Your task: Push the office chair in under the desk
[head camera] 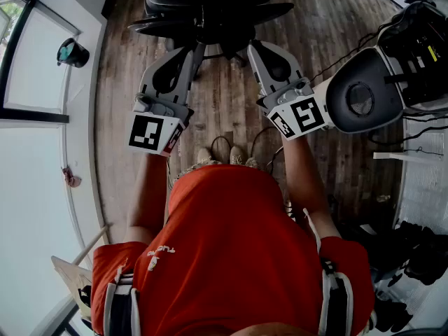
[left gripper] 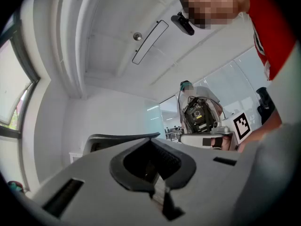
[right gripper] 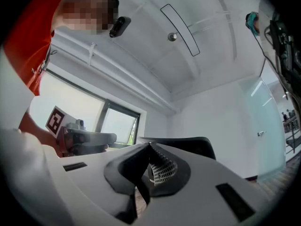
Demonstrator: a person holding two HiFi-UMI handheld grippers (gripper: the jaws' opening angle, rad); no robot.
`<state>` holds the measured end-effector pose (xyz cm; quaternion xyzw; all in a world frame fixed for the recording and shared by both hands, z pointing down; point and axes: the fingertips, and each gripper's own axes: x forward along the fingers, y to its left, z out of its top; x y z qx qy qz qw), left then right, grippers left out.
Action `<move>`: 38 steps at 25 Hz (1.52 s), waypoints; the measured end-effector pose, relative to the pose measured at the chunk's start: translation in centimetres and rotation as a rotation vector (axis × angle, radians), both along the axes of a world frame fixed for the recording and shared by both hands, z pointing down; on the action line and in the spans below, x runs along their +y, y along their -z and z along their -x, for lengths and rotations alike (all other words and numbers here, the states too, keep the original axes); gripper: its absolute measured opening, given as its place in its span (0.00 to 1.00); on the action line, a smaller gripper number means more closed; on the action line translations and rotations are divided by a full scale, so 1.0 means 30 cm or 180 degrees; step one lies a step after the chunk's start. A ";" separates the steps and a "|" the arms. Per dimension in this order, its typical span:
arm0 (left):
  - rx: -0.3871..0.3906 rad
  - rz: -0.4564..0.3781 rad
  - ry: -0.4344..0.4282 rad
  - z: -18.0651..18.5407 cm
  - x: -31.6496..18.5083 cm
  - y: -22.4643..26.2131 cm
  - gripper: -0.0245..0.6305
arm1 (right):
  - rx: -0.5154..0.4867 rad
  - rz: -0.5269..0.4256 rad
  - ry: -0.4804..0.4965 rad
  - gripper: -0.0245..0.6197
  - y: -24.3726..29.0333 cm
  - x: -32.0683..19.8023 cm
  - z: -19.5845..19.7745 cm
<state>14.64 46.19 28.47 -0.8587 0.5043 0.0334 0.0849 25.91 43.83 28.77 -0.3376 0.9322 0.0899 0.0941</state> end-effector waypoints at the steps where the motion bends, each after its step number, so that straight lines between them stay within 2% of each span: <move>1: 0.0002 0.0003 -0.0001 -0.004 -0.002 -0.003 0.05 | -0.0007 -0.0002 0.0000 0.08 -0.001 -0.002 -0.004; 9: -0.0023 0.0026 0.0046 -0.016 -0.028 -0.019 0.05 | 0.0022 -0.0013 0.0084 0.08 -0.010 -0.027 -0.029; 19: -0.0246 0.0109 0.0333 0.005 -0.091 -0.067 0.05 | 0.0382 -0.0124 0.0214 0.08 -0.032 -0.115 -0.082; 24: -0.0529 0.0093 0.0497 0.032 -0.142 -0.070 0.05 | 0.0590 -0.0183 0.0288 0.08 -0.049 -0.179 -0.117; 29: -0.0880 0.0245 0.0601 0.093 -0.192 -0.106 0.06 | 0.0830 -0.0202 0.0281 0.09 -0.064 -0.257 -0.148; 31: -0.1001 0.0219 0.0611 0.117 -0.218 -0.105 0.07 | 0.0923 -0.0204 0.0262 0.10 -0.072 -0.286 -0.153; 35: -0.1305 0.0284 0.0553 0.158 -0.267 -0.126 0.19 | 0.1218 -0.0231 0.0242 0.17 -0.098 -0.346 -0.152; 38: -0.1600 0.0361 0.0527 0.207 -0.313 -0.163 0.24 | 0.1526 -0.0191 0.0213 0.25 -0.137 -0.406 -0.153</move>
